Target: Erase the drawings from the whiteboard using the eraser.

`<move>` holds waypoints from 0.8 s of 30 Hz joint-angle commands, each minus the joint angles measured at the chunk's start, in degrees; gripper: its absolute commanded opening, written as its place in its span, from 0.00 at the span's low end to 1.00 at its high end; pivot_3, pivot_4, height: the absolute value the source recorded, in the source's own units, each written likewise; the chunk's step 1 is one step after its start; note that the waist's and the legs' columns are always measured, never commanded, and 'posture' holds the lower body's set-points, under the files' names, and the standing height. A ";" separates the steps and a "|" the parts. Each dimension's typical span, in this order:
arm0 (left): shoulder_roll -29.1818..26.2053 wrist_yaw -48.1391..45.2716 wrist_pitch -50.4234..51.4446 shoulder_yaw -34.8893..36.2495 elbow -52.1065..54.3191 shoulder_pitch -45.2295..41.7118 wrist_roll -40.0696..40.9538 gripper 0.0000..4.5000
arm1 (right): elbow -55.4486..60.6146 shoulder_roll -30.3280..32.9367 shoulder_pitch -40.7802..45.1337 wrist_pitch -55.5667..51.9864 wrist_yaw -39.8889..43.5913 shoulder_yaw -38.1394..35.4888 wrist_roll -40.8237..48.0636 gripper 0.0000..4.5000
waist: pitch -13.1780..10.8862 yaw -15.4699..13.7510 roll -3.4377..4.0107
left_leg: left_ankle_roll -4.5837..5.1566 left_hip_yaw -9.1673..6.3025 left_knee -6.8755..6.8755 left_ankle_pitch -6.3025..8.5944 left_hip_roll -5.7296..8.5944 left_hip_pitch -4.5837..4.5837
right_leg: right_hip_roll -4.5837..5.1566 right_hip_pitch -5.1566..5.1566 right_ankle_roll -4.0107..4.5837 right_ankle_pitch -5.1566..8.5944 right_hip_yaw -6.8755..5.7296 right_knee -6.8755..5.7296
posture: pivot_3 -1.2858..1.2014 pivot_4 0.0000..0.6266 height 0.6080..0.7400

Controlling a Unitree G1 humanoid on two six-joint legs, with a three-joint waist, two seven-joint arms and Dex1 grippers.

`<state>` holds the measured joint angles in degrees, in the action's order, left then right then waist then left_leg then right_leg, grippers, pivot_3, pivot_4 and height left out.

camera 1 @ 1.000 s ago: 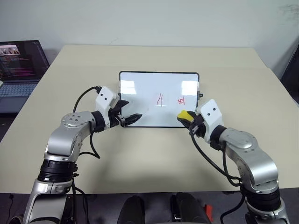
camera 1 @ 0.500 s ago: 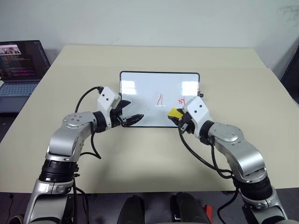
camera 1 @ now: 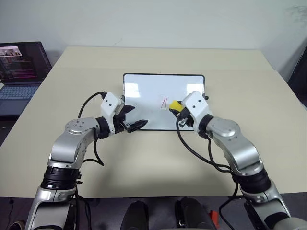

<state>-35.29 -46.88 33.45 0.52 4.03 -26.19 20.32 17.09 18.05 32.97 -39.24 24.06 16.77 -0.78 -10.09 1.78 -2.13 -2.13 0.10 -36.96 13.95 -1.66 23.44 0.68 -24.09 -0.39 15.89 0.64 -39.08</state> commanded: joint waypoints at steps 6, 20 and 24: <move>-0.54 -0.64 -1.53 0.19 1.54 -1.03 -0.10 1.00 | -14.44 -3.00 9.91 8.37 -0.43 2.08 -4.20 0.28 | 0.01 0.00 -0.01 | 0.00 0.04 -0.01 0.00 0.00 0.01 | 0.05 0.00 0.01 -0.02 0.03 0.00 | 0.52 0.24 1.00; -0.36 -0.41 -2.48 0.43 2.67 0.22 0.11 1.00 | -22.39 -1.02 9.28 10.94 6.73 7.11 -8.35 0.28 | 0.03 0.04 -0.03 | 0.01 0.03 -0.04 0.00 0.01 -0.06 | 0.12 0.05 0.02 -0.03 0.01 -0.11 | 0.52 0.24 1.00; -0.37 -0.35 -2.36 0.47 2.97 0.50 0.19 1.00 | -27.97 -2.40 13.06 16.13 -1.20 3.71 -11.24 0.28 | 0.03 0.05 -0.03 | 0.00 0.08 -0.11 -0.01 0.03 -0.20 | 0.12 0.06 0.02 -0.03 0.09 -0.38 | 0.52 0.24 1.00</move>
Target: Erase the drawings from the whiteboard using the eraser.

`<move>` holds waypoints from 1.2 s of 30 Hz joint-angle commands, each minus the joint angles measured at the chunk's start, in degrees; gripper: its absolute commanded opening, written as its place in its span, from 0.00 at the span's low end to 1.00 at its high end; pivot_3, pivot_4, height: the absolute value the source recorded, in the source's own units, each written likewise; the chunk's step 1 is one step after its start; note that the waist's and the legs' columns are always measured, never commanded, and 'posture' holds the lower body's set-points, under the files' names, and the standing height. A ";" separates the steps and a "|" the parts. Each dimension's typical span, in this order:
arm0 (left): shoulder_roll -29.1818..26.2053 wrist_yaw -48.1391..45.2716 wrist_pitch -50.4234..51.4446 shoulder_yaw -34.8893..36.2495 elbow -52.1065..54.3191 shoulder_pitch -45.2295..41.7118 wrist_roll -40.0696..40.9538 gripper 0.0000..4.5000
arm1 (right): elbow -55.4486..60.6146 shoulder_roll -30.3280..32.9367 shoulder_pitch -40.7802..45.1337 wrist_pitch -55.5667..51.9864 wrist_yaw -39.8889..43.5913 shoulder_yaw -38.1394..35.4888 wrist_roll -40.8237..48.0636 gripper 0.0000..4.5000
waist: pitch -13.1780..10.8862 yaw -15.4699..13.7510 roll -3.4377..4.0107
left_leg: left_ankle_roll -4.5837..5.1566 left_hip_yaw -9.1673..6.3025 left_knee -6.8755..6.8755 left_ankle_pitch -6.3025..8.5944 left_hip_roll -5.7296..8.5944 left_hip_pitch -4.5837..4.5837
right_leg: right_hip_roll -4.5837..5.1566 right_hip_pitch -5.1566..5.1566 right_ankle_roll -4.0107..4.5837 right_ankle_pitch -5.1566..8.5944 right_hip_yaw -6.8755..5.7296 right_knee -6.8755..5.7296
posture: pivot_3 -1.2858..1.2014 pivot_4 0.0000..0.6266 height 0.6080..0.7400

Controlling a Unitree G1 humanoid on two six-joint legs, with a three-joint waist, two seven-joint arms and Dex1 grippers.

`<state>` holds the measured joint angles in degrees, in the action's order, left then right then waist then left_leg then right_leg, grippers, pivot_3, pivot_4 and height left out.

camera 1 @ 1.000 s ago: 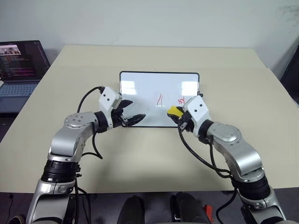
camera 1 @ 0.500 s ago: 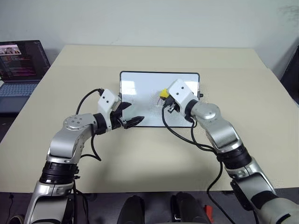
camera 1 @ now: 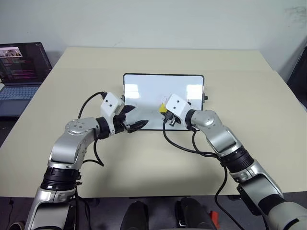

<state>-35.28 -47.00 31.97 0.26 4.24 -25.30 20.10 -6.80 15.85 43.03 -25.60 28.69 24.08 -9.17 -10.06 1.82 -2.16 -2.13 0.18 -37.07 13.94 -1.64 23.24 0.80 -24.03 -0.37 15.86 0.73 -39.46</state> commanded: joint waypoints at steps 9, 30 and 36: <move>-0.37 -0.16 -0.38 0.88 3.75 0.45 0.78 1.00 | -6.21 -0.80 3.22 4.75 -1.96 -1.66 -3.51 0.28 | 0.01 0.01 -0.01 | 0.01 0.01 0.02 -0.02 -0.02 -0.49 | -0.07 0.45 0.04 -0.04 0.03 -0.01 | 0.52 0.24 1.00; -0.37 -0.20 0.32 1.00 4.42 0.94 1.14 1.00 | -6.43 -0.55 1.46 4.85 3.96 3.51 -8.52 0.28 | 0.02 0.02 -0.03 | 0.03 0.00 0.02 -0.04 -0.04 -0.54 | -0.07 0.52 0.04 -0.05 0.03 0.03 | 0.52 0.24 1.00; -0.31 -0.21 0.33 0.93 4.39 0.87 1.14 1.00 | -7.31 -0.76 1.99 5.35 0.26 1.39 -10.51 0.28 | 0.02 0.03 -0.03 | 0.04 -0.02 0.00 -0.05 -0.04 -0.66 | -0.07 0.62 0.03 -0.05 0.02 -0.01 | 0.52 0.24 1.00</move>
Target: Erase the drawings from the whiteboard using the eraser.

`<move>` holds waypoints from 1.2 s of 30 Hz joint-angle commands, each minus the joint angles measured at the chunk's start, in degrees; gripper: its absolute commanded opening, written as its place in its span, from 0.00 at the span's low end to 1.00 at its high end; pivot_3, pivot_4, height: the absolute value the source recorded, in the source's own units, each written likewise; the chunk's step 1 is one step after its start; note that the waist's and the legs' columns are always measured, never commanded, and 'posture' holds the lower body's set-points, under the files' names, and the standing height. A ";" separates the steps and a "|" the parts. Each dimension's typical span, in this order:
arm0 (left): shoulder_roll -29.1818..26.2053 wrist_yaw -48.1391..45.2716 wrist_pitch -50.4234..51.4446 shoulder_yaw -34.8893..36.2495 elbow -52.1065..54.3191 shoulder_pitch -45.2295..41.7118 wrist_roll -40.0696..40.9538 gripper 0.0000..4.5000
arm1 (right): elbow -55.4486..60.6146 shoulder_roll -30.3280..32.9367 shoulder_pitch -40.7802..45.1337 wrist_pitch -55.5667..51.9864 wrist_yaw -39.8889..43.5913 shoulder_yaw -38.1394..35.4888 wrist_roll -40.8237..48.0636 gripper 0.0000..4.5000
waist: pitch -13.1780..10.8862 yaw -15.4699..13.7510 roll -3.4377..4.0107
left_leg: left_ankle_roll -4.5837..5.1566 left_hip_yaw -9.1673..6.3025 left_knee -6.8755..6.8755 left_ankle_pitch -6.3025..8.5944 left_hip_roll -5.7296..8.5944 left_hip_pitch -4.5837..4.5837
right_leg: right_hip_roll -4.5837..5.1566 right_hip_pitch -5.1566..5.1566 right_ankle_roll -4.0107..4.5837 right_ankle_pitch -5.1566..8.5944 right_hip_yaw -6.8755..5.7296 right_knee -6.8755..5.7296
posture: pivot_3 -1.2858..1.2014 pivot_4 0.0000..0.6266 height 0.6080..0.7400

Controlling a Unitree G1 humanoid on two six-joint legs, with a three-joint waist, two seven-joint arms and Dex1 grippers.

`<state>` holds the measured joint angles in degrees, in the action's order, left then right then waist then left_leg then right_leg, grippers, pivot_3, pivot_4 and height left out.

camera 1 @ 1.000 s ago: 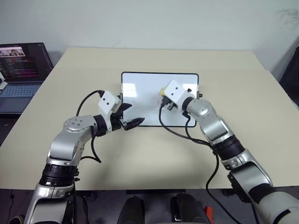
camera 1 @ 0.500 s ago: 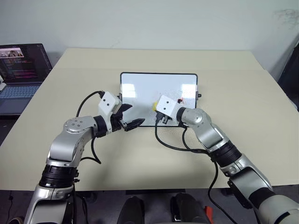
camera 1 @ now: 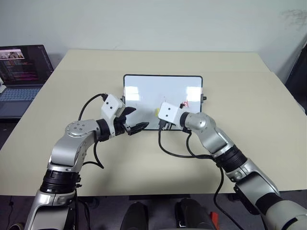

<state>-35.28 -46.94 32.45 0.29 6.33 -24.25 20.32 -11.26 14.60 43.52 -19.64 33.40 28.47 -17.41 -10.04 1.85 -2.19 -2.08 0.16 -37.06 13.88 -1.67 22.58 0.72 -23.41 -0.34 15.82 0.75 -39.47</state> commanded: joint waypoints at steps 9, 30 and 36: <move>-0.06 -0.42 -0.20 0.60 2.18 -0.37 0.96 1.00 | -6.04 1.73 3.88 1.34 -7.02 -5.24 -2.50 0.28 | 0.00 -0.12 -0.01 | 0.08 0.01 0.02 -0.07 0.01 -0.09 | 0.00 0.12 0.02 -0.03 0.01 0.10 | 0.52 0.24 1.00; 0.05 -0.67 0.25 0.53 2.57 -0.09 1.13 1.00 | -7.49 3.24 4.43 3.10 -5.88 -3.00 -5.83 0.28 | 0.02 -0.08 -0.03 | 0.24 0.01 0.09 -0.17 -0.02 -0.14 | -0.02 0.22 0.06 -0.18 0.01 0.35 | 0.52 0.24 1.00; -0.01 -0.70 0.60 0.71 2.96 0.18 1.20 1.00 | -2.78 5.95 -0.67 0.08 4.82 1.19 -6.07 0.28 | 0.05 -0.06 -0.06 | 0.25 0.01 0.10 -0.16 -0.01 -0.11 | -0.01 0.24 0.05 -0.18 0.00 0.43 | 0.52 0.24 1.00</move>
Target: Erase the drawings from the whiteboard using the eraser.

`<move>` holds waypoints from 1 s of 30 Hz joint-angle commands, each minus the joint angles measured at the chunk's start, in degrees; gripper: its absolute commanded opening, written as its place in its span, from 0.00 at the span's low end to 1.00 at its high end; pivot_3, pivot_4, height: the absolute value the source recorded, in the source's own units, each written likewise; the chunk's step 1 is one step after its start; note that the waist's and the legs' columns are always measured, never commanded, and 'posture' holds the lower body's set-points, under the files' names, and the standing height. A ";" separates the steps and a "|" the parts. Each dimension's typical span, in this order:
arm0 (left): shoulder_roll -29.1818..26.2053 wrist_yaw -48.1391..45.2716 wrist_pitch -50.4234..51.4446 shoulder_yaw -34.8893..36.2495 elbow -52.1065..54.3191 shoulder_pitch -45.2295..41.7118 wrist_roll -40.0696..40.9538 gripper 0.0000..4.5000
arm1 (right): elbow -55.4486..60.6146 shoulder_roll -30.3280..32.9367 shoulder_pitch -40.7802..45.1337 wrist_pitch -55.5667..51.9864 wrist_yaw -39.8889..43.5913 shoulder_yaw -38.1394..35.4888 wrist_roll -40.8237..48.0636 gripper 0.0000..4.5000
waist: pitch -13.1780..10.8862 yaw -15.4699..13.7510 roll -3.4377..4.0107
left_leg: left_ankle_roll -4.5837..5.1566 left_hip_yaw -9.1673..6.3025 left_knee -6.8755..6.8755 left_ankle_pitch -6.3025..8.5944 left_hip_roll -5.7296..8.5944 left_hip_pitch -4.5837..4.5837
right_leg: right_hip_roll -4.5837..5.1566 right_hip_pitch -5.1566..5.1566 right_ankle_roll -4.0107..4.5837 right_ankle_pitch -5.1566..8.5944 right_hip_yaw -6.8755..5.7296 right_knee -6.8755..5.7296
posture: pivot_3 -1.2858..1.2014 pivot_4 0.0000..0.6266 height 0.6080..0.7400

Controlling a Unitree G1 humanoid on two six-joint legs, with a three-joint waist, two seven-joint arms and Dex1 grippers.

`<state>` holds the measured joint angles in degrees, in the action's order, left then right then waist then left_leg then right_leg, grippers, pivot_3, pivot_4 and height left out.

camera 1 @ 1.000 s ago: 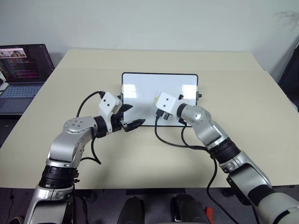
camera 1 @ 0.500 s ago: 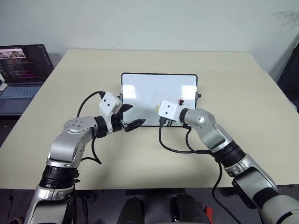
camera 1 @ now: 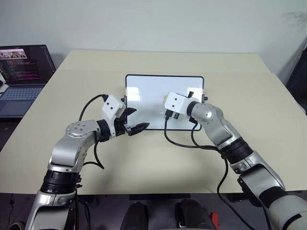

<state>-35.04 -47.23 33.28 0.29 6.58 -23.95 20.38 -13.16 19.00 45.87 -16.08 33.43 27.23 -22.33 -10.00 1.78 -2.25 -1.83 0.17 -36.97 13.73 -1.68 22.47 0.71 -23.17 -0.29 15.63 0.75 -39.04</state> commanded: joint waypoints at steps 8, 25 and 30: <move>-0.39 -0.87 -0.25 0.70 2.40 -0.21 1.01 1.00 | -4.19 -2.04 1.40 0.49 -6.85 -2.41 -2.11 0.28 | -0.01 0.04 0.02 | 0.13 0.01 -0.01 -0.10 -0.05 -0.08 | -0.06 0.01 -0.24 -0.02 0.03 -0.04 | 0.52 0.24 1.00; -0.68 -1.23 0.23 0.90 3.16 0.40 1.09 1.00 | -6.89 -10.20 2.67 -6.01 -5.51 -7.00 6.32 0.28 | -0.02 0.08 0.04 | 0.14 -0.01 0.04 -0.08 -0.07 0.12 | -0.08 -0.13 0.01 -0.15 0.00 0.05 | 0.52 0.24 1.00; -0.66 -1.22 0.33 0.89 3.17 0.40 1.08 1.00 | -12.44 -10.49 7.16 -0.76 -12.93 -9.25 5.93 0.28 | -0.04 -0.09 0.06 | 0.14 -0.02 0.02 -0.11 -0.09 0.09 | -0.10 -0.13 -0.03 -0.15 0.00 0.02 | 0.52 0.24 1.00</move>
<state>-35.20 -48.31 33.65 0.33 7.40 -23.09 20.41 -24.18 8.22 52.54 -17.84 22.68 19.34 -15.77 -10.04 1.70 -2.19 -1.69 0.13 -36.95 13.62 -1.76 22.58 0.61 -23.31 -0.30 15.49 0.73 -39.01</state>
